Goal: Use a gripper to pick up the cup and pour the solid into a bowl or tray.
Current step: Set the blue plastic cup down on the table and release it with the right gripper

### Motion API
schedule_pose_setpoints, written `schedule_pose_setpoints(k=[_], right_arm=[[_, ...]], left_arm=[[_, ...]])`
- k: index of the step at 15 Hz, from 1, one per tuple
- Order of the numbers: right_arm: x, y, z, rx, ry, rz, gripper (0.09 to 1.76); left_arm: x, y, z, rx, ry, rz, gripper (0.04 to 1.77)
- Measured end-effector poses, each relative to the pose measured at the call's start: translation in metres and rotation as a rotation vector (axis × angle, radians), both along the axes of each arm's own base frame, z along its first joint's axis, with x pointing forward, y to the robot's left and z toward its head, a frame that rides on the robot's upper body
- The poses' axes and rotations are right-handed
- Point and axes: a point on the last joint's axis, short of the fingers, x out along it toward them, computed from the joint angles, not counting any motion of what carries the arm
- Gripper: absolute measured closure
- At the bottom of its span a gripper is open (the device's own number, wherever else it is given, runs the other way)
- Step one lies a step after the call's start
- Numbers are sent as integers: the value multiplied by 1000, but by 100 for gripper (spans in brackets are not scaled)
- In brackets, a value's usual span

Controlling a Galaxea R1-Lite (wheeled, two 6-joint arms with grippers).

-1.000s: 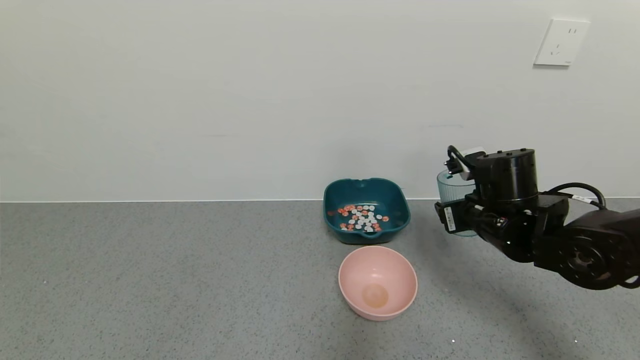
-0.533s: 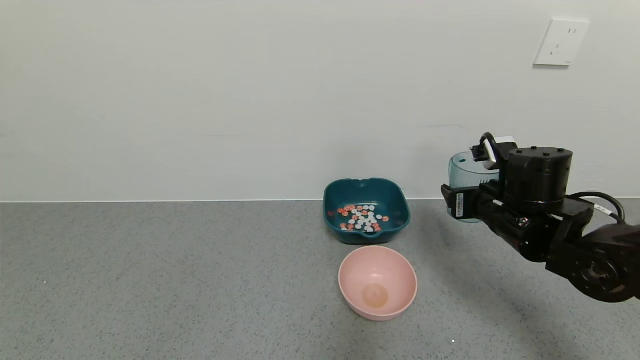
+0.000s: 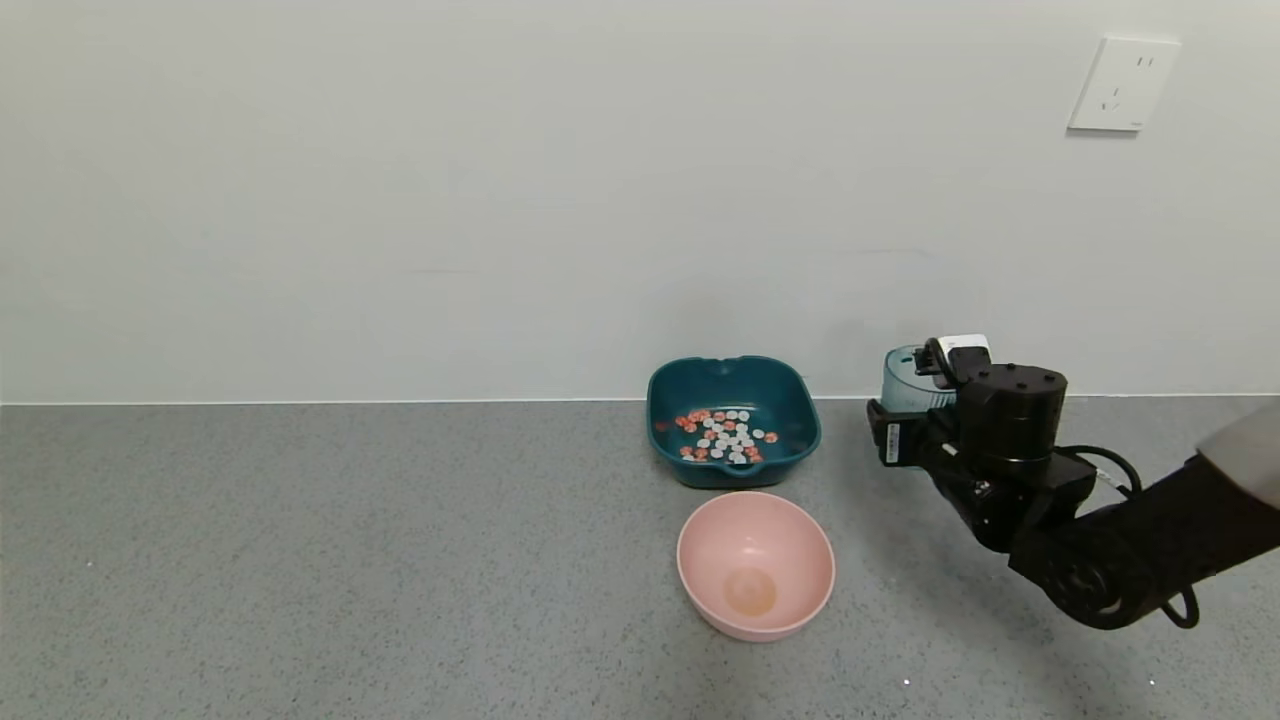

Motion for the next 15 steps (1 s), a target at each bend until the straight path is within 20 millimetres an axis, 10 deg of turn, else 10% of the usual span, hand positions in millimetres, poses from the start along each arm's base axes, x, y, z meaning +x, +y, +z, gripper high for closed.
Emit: schedule_pose_setpoints(k=[15], right_arm=[[35, 0, -65, -3, 4, -60, 47]], left_arm=[[0, 0, 0, 0, 0, 0, 9]])
